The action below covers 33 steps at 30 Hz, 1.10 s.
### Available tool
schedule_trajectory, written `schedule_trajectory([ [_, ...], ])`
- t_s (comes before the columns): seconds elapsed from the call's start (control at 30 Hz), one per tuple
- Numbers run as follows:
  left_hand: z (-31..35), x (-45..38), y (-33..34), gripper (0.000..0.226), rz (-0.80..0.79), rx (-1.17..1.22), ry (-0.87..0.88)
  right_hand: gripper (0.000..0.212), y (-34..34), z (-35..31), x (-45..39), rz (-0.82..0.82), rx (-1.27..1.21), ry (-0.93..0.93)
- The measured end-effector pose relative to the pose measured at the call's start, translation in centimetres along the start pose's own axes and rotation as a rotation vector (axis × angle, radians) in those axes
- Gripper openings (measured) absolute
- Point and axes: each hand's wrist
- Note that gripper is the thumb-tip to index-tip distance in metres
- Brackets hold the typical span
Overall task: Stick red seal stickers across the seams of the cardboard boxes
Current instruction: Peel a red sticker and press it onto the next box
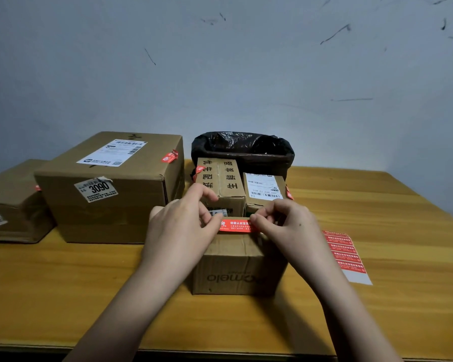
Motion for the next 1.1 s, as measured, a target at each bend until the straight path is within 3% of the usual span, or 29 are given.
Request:
schedule_trajectory([
  [0.47,0.4,0.5,1.0,0.022,0.153,-0.281,0.167,0.02,0.2,-0.2,0.1,0.045,0.151,-0.032],
  [1.1,0.4,0.5,1.3,0.019,0.112,-0.363,0.164,0.023,0.7,0.6,0.4,0.073,0.218,-0.116],
])
Point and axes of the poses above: each hand's wrist, its own x-axis away from the middle knuckle, its own y-axis out of the palm, z = x × y, and after that the axes turned 4 degrees about y, right-handed
